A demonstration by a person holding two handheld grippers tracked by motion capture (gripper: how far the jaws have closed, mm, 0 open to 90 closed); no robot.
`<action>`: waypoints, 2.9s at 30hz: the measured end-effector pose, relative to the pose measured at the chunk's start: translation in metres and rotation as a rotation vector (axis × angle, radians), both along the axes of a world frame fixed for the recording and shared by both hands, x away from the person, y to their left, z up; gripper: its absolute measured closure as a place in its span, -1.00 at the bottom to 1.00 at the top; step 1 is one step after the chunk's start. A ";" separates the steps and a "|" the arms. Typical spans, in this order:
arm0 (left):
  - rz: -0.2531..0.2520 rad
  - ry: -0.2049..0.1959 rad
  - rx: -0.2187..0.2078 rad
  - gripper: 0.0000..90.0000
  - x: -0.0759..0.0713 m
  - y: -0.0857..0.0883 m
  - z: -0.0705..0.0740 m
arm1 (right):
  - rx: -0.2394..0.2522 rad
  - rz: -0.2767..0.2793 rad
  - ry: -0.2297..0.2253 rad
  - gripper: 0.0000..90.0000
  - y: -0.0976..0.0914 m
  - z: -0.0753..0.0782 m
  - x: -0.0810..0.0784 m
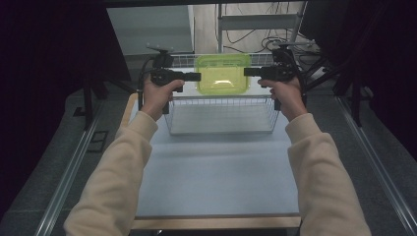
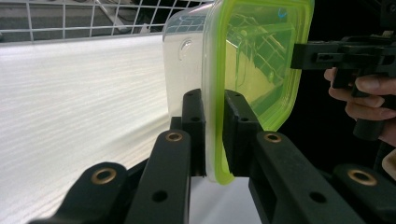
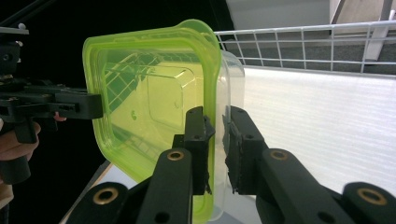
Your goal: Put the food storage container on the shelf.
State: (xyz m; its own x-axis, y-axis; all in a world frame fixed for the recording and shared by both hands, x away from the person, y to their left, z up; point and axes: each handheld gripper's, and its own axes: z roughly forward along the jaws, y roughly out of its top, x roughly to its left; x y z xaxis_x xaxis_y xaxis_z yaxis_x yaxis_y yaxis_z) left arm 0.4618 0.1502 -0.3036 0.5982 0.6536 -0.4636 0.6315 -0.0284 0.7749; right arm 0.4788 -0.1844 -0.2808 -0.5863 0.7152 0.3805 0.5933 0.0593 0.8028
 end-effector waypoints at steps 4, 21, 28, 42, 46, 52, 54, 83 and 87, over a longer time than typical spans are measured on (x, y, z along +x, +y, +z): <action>-0.003 0.035 -0.003 0.80 0.010 -0.001 -0.005 | -0.001 -0.017 0.018 0.77 0.000 -0.005 0.007; 0.037 0.098 -0.030 0.79 0.039 -0.007 -0.018 | 0.010 -0.070 0.098 0.75 0.000 -0.020 0.038; 0.086 0.137 -0.083 0.73 0.050 -0.007 -0.022 | -0.002 -0.097 0.105 0.66 0.004 -0.024 0.048; 0.129 0.157 -0.105 0.49 0.063 -0.006 -0.034 | -0.008 -0.119 0.114 0.50 0.007 -0.034 0.055; 0.134 0.139 -0.099 0.38 0.064 -0.007 -0.036 | 0.002 -0.120 0.116 0.47 0.006 -0.035 0.055; 0.113 0.104 -0.116 -0.05 0.064 -0.008 -0.036 | -0.027 -0.139 0.086 0.16 0.006 -0.035 0.051; 0.117 0.083 -0.120 -0.31 0.064 -0.009 -0.033 | -0.022 -0.146 0.054 0.07 0.006 -0.032 0.046; -0.043 -0.099 -0.056 -0.51 -0.093 0.010 -0.056 | -0.091 0.087 -0.189 -0.38 -0.056 -0.074 -0.092; -0.077 -0.098 -0.009 -0.51 -0.114 0.016 -0.084 | -0.086 0.130 -0.196 -0.40 -0.058 -0.096 -0.114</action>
State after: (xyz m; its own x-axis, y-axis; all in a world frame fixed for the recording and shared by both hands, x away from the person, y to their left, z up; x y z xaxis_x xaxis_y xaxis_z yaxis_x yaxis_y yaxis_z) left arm 0.3475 0.1658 -0.3879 0.6892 0.6002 -0.4059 0.5485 -0.0663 0.8335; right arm 0.3645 -0.2428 -0.3770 -0.7324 0.6534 0.1915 0.4096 0.1981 0.8905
